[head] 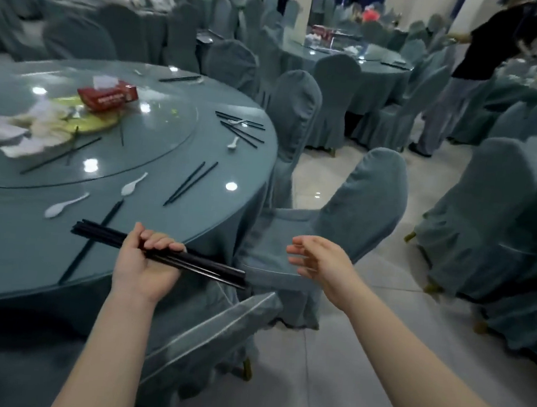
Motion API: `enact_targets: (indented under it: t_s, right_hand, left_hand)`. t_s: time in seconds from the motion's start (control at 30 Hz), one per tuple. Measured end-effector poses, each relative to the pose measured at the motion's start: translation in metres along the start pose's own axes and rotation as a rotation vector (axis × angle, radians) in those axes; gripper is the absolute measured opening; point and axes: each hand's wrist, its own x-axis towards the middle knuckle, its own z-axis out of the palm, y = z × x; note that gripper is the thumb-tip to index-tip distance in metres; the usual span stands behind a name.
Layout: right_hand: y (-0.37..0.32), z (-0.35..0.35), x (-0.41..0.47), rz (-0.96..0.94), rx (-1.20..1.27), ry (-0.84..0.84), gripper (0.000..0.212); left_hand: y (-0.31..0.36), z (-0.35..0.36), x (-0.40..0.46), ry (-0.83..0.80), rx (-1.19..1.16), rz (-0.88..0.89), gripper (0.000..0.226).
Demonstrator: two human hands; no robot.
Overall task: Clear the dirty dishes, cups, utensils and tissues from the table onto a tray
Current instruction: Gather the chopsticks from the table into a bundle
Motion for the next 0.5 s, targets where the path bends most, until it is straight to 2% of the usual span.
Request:
enact_targets:
  t_s: [0.17,0.27,0.5]
  right_hand:
    - [-0.026,0.026,0.072,-0.039,-0.235,-0.091,0.015]
    - [-0.039,0.044,0.108,-0.040,-0.282,-0.116,0.016]
    - [-0.036,0.099,0.204,0.013,-0.370,-0.304,0.015]
  left_hand:
    - [0.024,0.002,0.050,0.063,-0.057,0.079,0.026]
    - [0.037,-0.003,0.067,0.155,-0.075,0.130,0.020]
    - [0.055,-0.027,0.090,0.373,-0.171,0.248,0.031]
